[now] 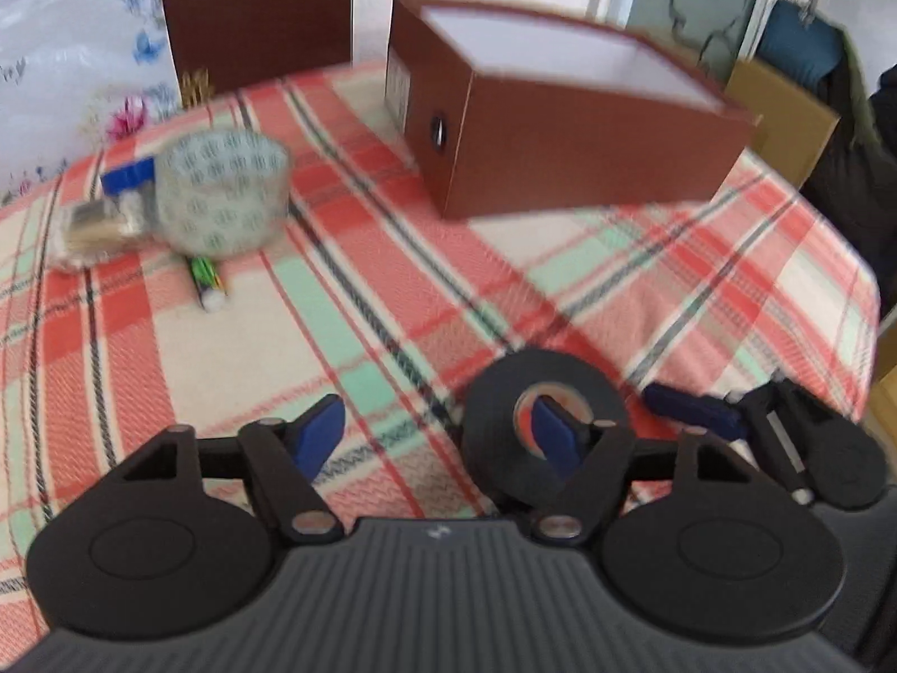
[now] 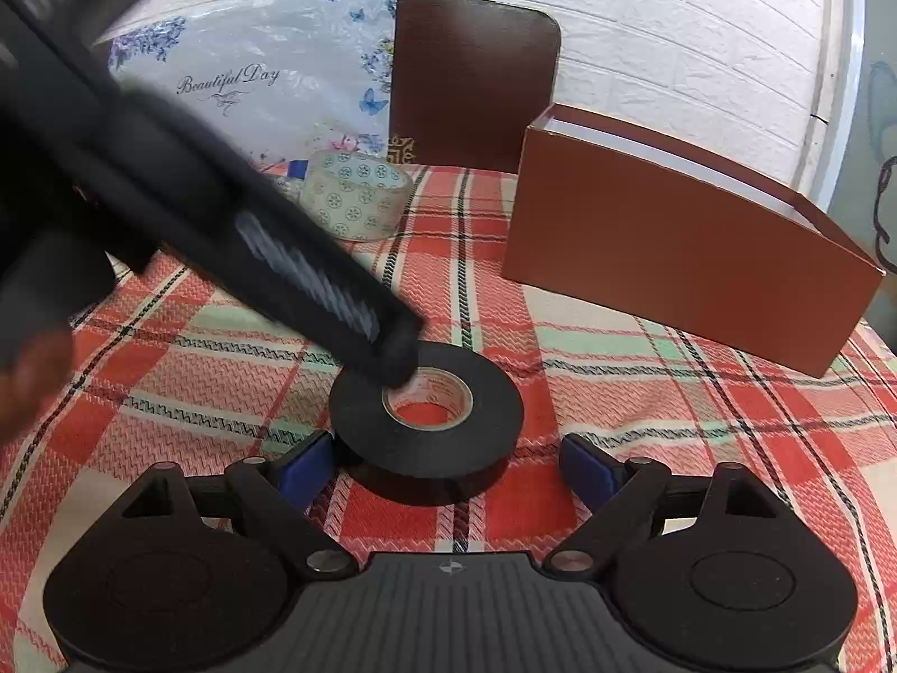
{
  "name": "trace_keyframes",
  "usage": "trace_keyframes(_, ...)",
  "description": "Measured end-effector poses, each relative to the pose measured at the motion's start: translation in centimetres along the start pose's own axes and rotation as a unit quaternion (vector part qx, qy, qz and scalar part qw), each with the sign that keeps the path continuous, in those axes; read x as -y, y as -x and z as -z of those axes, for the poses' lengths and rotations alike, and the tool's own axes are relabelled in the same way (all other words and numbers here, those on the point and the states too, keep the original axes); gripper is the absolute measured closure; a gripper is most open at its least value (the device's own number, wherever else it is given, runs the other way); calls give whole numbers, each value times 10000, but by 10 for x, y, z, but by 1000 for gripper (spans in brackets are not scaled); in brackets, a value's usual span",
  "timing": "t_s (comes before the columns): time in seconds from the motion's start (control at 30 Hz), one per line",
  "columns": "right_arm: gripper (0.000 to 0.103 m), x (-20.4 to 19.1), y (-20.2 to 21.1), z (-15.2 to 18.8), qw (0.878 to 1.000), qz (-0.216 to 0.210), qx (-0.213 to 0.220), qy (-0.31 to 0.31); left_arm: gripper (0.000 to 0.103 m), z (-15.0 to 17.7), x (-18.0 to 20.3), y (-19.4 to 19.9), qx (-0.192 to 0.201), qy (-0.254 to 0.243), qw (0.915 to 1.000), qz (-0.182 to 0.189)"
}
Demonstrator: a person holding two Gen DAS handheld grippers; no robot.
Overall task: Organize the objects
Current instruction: 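Move the left gripper back and close it on the black tape roll, then carry the black tape roll into the brown box and release it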
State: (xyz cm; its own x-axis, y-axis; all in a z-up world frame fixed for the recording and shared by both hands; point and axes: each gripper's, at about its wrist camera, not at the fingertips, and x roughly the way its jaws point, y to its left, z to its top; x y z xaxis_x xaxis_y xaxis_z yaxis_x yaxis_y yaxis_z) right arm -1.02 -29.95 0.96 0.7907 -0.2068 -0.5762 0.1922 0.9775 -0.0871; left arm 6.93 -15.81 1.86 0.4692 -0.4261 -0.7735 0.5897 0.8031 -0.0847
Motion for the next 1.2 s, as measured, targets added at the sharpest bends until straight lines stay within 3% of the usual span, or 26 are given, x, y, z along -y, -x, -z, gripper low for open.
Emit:
trace_keyframes(0.07, 26, 0, -5, -2, 9999, -127, -47, -15, 42, 0, -2, -9, -162, 166, 9995, 220)
trace_keyframes(0.13, 30, -2, -8, -5, 9998, -212, -58, 22, 50, 1, 5, -12, -176, 64, 9996, 189)
trace_keyframes(0.2, 30, 1, -8, -5, 9997, -259, -31, 32, 68, -1, 16, -15, -188, -104, 9994, 264)
trace_keyframes(0.3, 30, 16, -6, -2, 9998, -126, -7, -157, 68, -10, 32, -21, -194, -292, 9990, 260)
trace_keyframes(0.57, 30, 98, 17, 20, 9927, 855, -10, -855, 68, -41, 124, -51, -255, -1010, 9900, 950)
trace_keyframes(0.77, 30, 136, 22, 24, 9858, 1266, 1, -1102, 70, -53, 170, -62, -145, -1328, 9851, 1079)
trace_keyframes(0.83, 30, 140, 24, 17, 9844, 1397, 183, -1050, 73, -61, 172, -55, 28, -1261, 9863, 1066)
trace_keyframes(1.03, 30, 147, 33, -32, 9740, 1670, 1377, -663, 73, -109, 170, -11, 1086, -1297, 9821, 825)
trace_keyframes(1.2, 29, 169, 4, -72, 9713, 1557, 1673, -657, 73, -157, 161, -18, 1358, -1130, 9827, 559)
